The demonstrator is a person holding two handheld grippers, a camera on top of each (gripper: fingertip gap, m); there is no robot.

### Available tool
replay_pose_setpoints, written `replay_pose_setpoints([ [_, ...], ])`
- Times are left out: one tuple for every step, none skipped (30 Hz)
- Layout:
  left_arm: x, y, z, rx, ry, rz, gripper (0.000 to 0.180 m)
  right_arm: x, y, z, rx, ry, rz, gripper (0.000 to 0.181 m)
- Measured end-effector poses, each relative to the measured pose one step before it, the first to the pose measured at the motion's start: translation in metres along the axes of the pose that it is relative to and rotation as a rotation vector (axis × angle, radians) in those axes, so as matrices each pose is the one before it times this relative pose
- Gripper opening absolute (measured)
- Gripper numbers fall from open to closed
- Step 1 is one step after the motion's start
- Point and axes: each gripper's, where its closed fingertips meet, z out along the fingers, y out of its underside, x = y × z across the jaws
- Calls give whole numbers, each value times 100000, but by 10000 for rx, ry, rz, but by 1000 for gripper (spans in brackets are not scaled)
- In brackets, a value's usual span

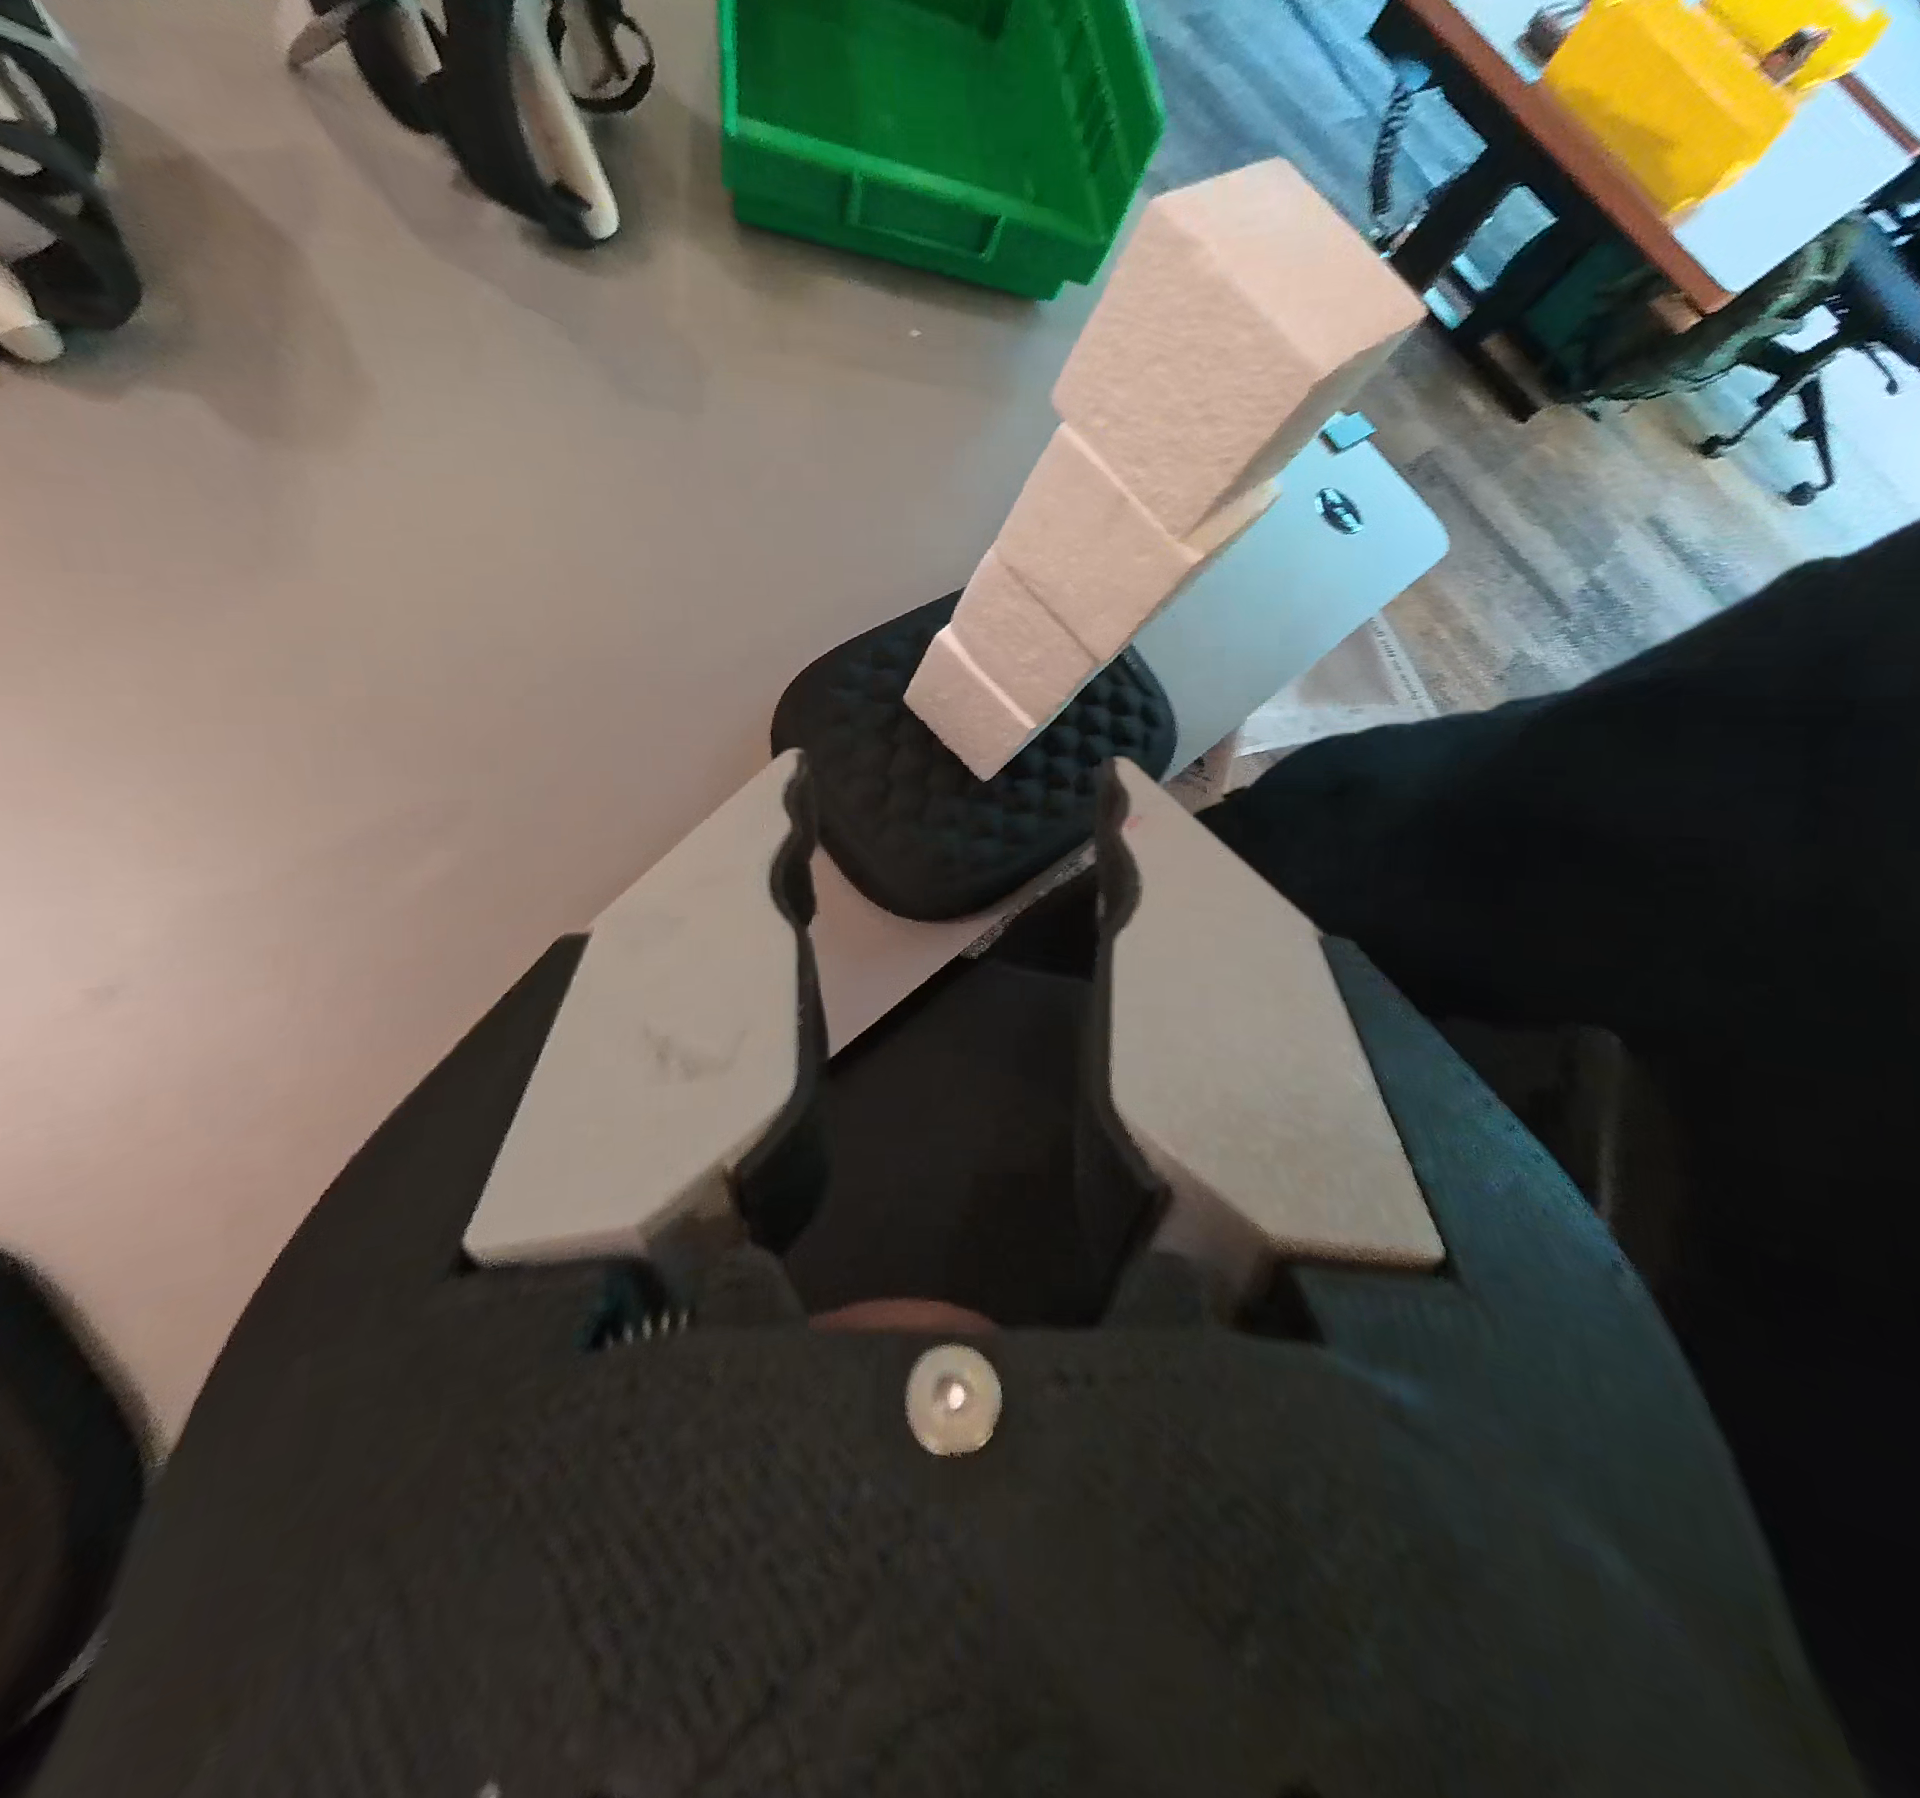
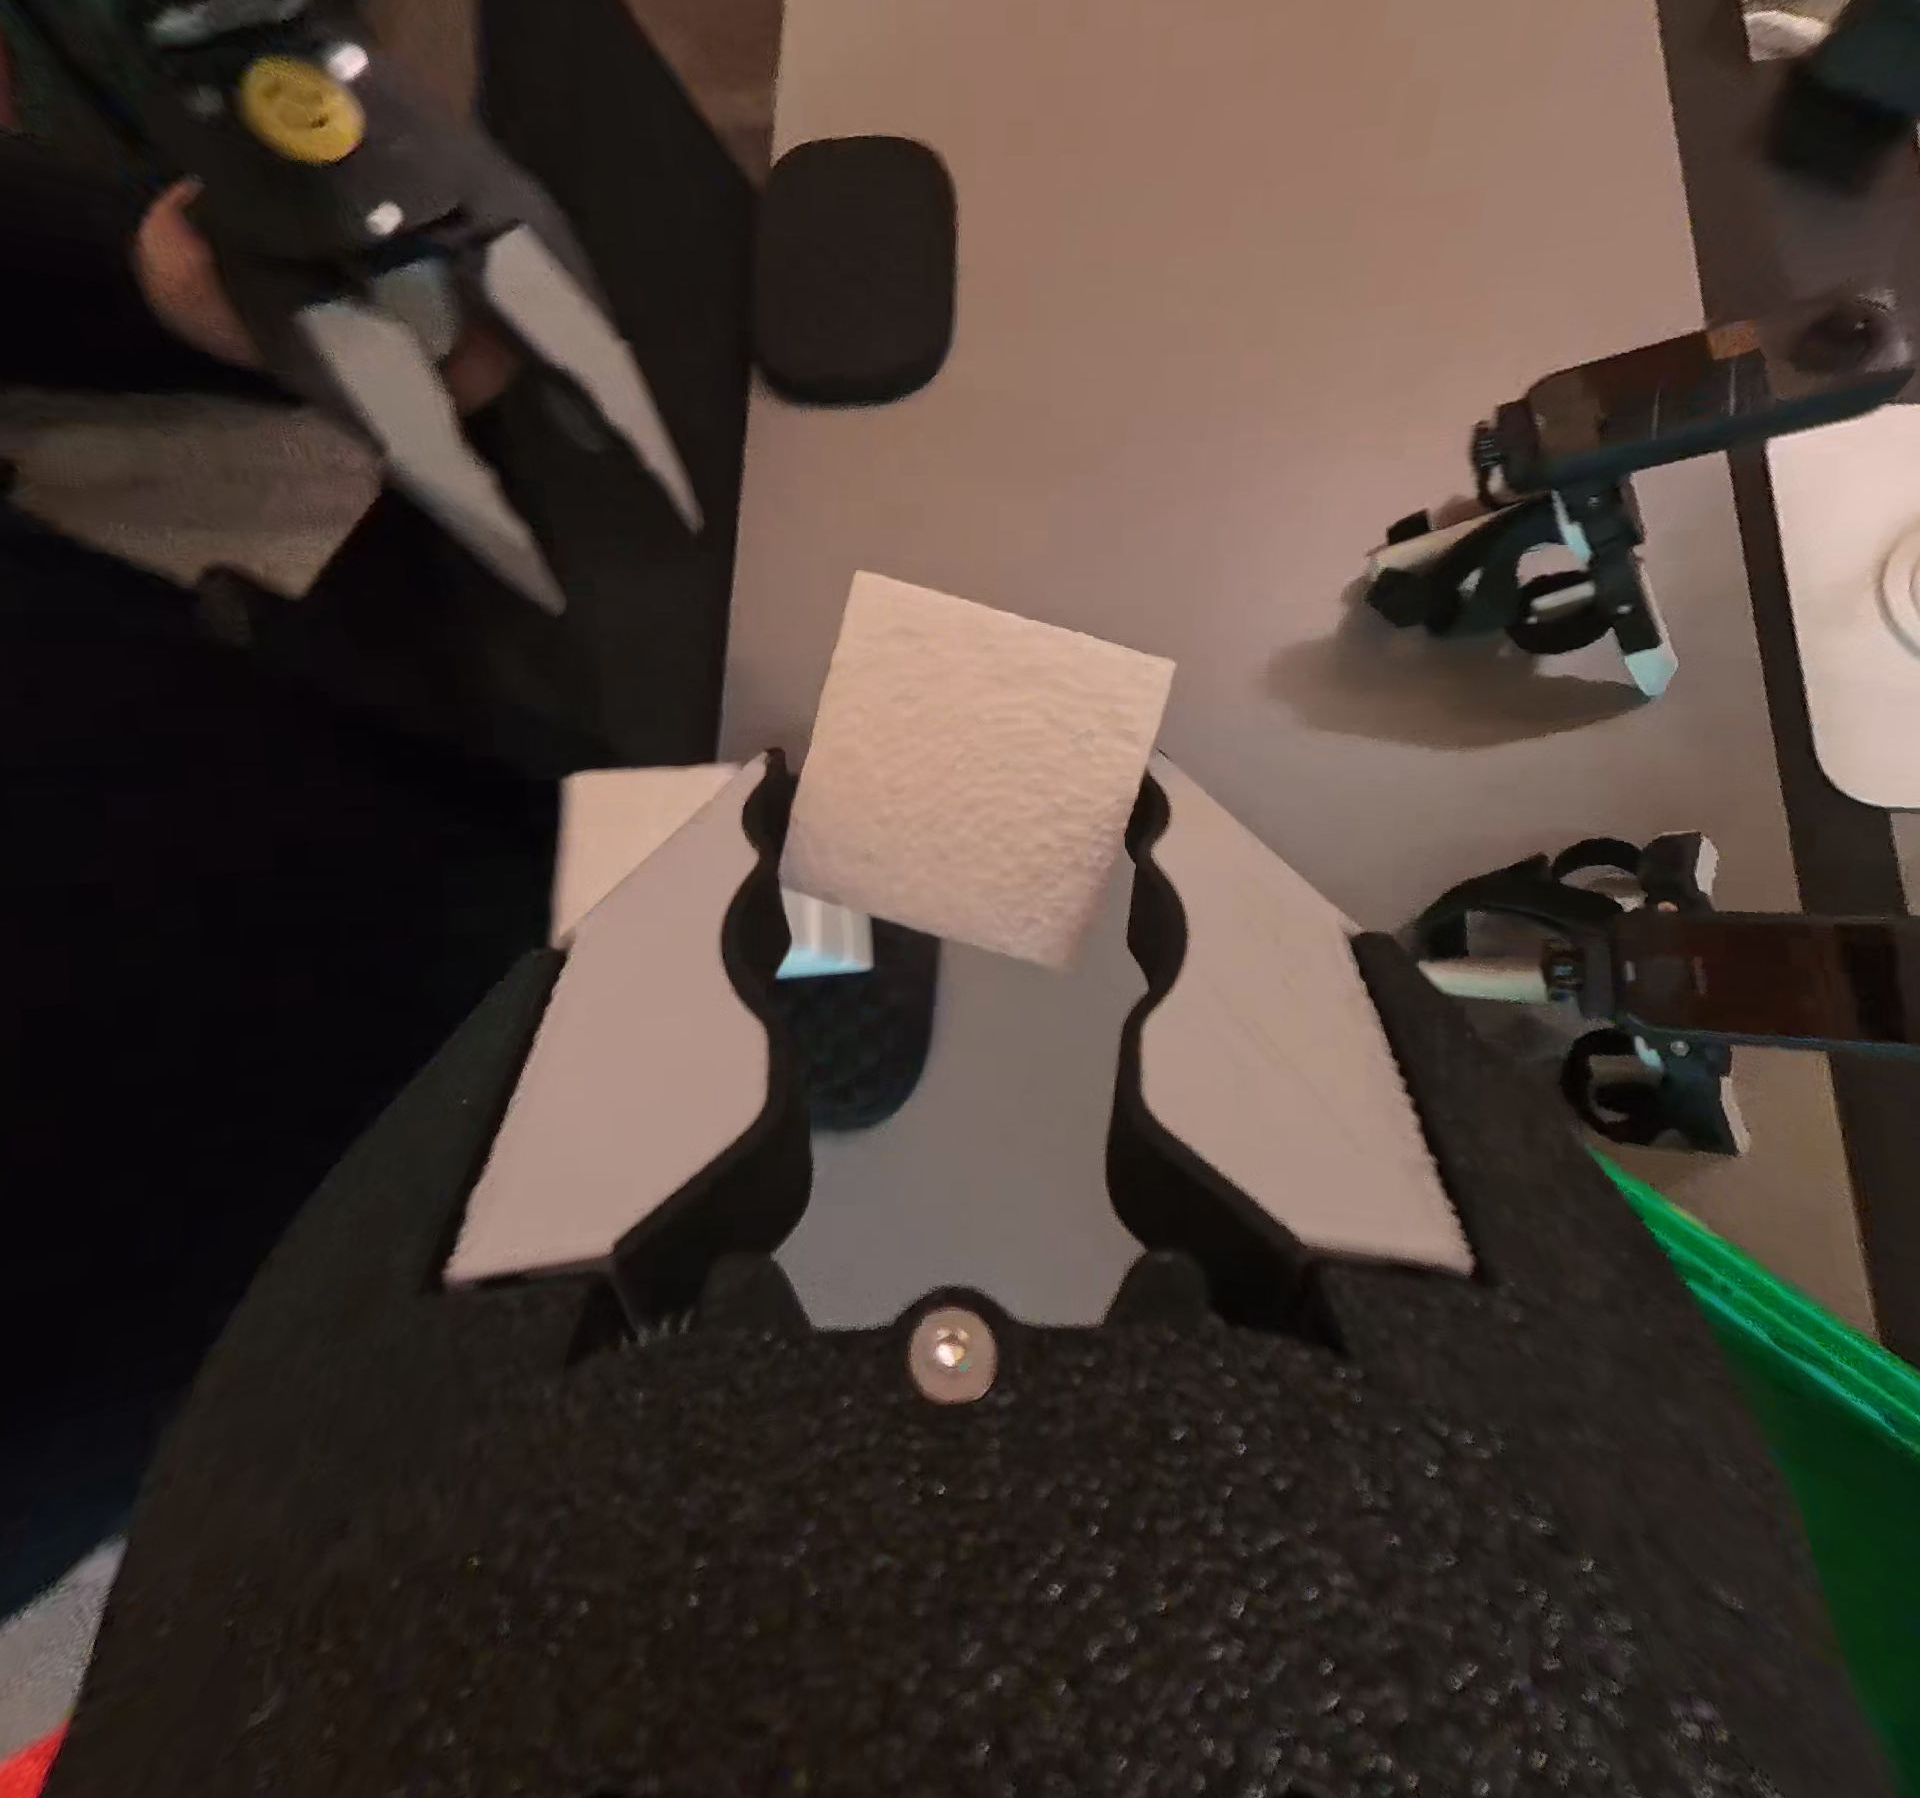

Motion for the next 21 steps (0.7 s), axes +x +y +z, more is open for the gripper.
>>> replay_pose_setpoints([
  [168,-70,-52,43,171,3,51,-1248,350,-473,-314,166,-255,64],
  [155,3,-14,10,168,-4,51,-964,443,-201,-314,213,-138,64],
  [156,37,3,-3,160,7,51,-968,469,40,-296,83,-31,64],
  [162,10,-14,18,144,29,51,-995,412,234,-258,-45,27,64],
  [120,-54,-41,43,86,35,51,-957,355,377,-261,-113,11,64],
  [88,-98,-65,66,52,51,52,-788,331,454,-305,-82,-68,64],
  [59,-98,-79,82,19,56,51,-536,255,476,-308,-8,-150,64],
  [21,-63,-63,75,-4,25,52,-378,184,479,-288,-12,-162,64],
  [24,-20,-55,56,-1,7,51,-301,114,436,-269,-52,-110,64],
  [27,-18,-63,53,-7,11,51,-305,26,397,-227,-100,-69,64],
  [3,-56,-70,77,-30,24,52,-321,-112,320,-134,-120,-59,64],
  [-20,-71,-77,85,-52,23,51,-350,-247,237,-41,-136,-71,64],
  [-8,-50,-69,61,-49,23,51,-326,-267,192,-2,-113,-82,64],
  [-13,-38,-46,41,-41,25,52,-238,-208,162,-22,-81,-83,64],
  [-15,-27,-26,26,-41,15,51,-155,-87,156,-70,-37,-97,64],
  [-29,-2,-5,4,-37,9,51,-12,-49,166,-66,25,-120,64],
  [-15,12,2,-14,-27,7,52,20,-36,210,-45,1,-101,64],
  [-13,5,4,-23,-26,-1,52,-31,67,277,-85,-75,-46,64],
  [-20,10,14,-25,-27,-3,52,44,177,340,-129,-52,-22,64],
  [-37,14,-1,-20,-41,-6,52,93,213,376,-117,-19,-34,64],
  [-45,29,1,-11,-50,-9,52,34,221,350,-83,-66,-22,65],
])
